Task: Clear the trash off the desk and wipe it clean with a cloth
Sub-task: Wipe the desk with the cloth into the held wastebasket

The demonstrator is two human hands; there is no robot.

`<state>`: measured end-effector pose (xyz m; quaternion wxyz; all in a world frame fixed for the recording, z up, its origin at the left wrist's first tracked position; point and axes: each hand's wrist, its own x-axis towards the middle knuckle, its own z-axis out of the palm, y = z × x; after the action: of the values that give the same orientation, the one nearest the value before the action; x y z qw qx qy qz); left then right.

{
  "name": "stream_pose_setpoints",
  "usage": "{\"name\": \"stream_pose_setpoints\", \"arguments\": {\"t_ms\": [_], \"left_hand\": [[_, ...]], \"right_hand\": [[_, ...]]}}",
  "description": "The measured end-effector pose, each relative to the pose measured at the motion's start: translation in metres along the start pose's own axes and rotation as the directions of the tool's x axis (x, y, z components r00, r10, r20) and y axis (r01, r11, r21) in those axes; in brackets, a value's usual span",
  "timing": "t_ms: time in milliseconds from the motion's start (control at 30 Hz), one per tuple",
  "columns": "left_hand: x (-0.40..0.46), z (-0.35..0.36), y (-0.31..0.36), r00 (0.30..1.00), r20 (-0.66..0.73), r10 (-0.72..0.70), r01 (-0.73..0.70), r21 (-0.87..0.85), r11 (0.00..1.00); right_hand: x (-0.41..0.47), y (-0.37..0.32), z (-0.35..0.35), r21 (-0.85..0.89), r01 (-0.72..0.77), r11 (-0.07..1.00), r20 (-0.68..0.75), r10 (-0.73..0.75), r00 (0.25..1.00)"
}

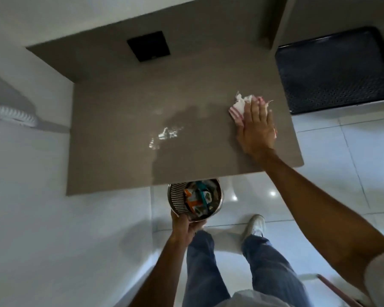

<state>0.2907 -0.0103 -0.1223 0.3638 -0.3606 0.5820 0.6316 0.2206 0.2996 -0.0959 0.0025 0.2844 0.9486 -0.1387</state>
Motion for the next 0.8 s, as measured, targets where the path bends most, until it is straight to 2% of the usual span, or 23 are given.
{"name": "stream_pose_setpoints", "arguments": {"t_ms": [133,267,367,433,567,700,800], "left_hand": [[0.017,-0.028,0.019,0.998,0.034,-0.054,0.055,-0.036,0.998],[0.039,-0.056,0.038,0.993,0.065,-0.101,0.101,0.007,0.995],[0.047,-0.072,0.045,0.991,0.075,-0.107,0.107,0.004,0.994],[0.051,-0.082,0.047,0.993,0.050,-0.108,0.106,0.049,0.993],[0.049,-0.100,0.044,0.994,0.031,-0.102,0.099,0.097,0.990],[0.030,-0.110,0.038,0.999,0.024,-0.047,0.046,0.032,0.998],[0.008,-0.113,0.041,0.999,0.020,-0.031,0.031,0.026,0.999]], "right_hand": [[0.027,-0.060,0.012,-0.037,-0.001,0.999,0.064,0.004,0.998],[0.055,-0.129,0.030,-0.045,0.136,0.990,0.111,-0.131,0.985],[0.048,-0.179,0.044,-0.013,0.269,0.963,0.174,-0.263,0.949],[0.040,-0.205,0.049,-0.009,0.387,0.922,0.211,-0.377,0.902],[0.025,-0.223,0.061,-0.062,0.624,0.779,0.268,-0.589,0.762],[0.003,-0.229,0.067,-0.084,0.756,0.649,0.335,-0.697,0.635],[-0.030,-0.225,0.072,-0.055,0.837,0.545,0.309,-0.788,0.533]]}}
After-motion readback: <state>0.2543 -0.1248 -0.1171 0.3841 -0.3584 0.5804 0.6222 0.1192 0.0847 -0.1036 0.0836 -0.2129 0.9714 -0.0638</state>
